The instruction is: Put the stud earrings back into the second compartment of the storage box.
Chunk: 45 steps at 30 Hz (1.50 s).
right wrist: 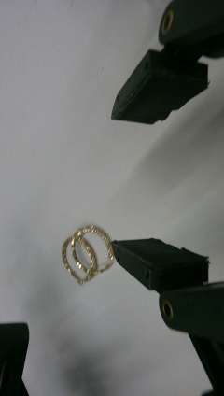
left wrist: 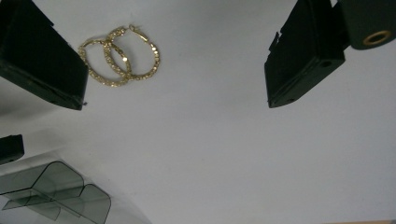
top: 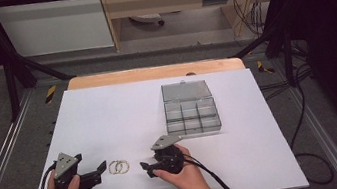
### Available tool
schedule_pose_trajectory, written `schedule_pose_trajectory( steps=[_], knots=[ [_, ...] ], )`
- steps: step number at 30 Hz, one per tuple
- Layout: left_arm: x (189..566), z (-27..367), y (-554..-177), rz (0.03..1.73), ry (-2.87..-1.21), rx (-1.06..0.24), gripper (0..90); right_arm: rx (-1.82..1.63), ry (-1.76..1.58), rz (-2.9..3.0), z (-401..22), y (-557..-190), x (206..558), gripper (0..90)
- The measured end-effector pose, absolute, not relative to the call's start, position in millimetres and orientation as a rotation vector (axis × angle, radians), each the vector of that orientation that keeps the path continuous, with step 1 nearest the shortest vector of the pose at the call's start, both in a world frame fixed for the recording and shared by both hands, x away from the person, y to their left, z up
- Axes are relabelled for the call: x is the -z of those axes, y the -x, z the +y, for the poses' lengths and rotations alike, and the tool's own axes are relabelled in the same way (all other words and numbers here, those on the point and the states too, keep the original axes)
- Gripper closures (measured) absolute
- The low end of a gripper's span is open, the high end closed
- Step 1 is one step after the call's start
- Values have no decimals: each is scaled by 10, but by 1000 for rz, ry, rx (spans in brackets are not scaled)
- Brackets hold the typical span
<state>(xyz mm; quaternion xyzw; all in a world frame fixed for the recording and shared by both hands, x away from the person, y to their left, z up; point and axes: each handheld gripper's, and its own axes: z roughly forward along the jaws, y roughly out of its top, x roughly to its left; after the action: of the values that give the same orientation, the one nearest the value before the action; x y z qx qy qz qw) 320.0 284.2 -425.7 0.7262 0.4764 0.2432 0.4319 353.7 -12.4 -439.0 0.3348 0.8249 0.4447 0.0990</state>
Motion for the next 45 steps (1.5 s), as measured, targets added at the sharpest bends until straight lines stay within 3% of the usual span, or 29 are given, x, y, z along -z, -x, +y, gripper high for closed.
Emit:
schedule_pose_trajectory(
  steps=[3, 8, 16, 26, 45],
  knots=[
    [4257, 2857, -3210, 1198, -1800, -607, 69, -1287, -944, 2469, 28, -3538, 4428, 449],
    [4252, 2883, -3210, 1207, -1789, -606, 71, -1281, -937, 2505, 247, -3587, 4469, 486],
    [4248, 2884, -3209, 1202, -1784, -600, 72, -1238, -926, 2500, 561, -3646, 4536, 652],
    [4244, 2883, -3210, 1199, -1782, -599, 73, -1172, -865, 2487, 623, -3631, 4596, 860],
    [4246, 2882, -3205, 1200, -1779, -595, 73, -1219, -840, 2483, 352, -3685, 4407, 869]
  ],
)
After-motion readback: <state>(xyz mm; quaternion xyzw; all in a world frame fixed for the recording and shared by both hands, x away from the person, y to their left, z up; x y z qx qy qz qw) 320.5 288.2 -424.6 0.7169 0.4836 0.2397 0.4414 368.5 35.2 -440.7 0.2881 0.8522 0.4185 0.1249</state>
